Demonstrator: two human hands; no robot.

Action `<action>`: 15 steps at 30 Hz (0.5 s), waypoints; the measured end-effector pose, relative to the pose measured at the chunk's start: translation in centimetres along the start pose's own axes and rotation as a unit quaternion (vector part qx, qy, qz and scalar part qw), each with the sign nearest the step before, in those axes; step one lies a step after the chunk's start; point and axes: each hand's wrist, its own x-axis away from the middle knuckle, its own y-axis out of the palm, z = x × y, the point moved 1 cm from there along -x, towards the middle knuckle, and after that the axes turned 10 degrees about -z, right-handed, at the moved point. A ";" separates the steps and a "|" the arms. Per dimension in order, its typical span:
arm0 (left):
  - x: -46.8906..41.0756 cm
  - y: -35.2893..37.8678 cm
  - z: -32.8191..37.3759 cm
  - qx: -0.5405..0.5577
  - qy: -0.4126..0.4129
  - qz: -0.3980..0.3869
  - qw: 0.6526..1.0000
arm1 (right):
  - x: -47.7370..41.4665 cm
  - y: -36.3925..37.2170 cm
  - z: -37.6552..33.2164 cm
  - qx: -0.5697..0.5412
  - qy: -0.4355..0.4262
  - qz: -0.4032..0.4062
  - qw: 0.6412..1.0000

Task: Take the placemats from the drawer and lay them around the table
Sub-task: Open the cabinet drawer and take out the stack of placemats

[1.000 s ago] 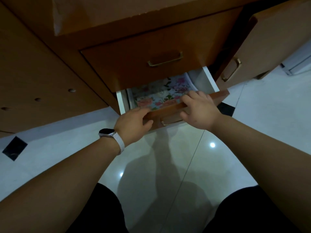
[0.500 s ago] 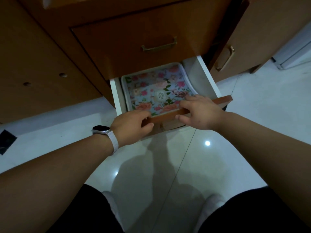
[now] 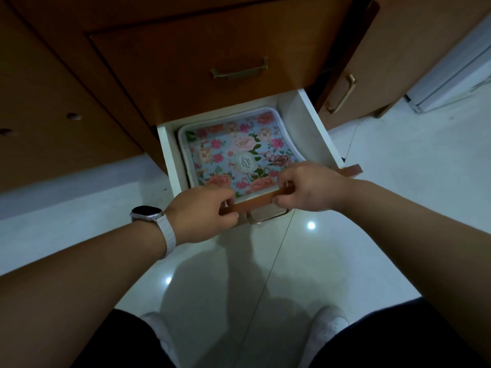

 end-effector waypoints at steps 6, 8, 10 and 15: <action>-1.4 -0.2 -0.5 0.032 0.011 -0.047 0.998 | -0.9 -0.3 0.7 -0.071 0.042 -0.032 0.996; -1.8 -0.3 -0.5 0.023 0.022 -0.048 0.998 | -1.2 -0.4 1.1 -0.081 0.051 -0.027 0.995; -2.2 -0.6 -0.6 0.030 0.019 -0.044 0.998 | -1.6 -0.7 1.4 -0.078 0.067 -0.014 0.995; -3.1 -0.8 -1.7 0.043 -0.014 -0.023 0.999 | -2.5 -1.4 2.0 -0.049 0.160 -0.028 0.985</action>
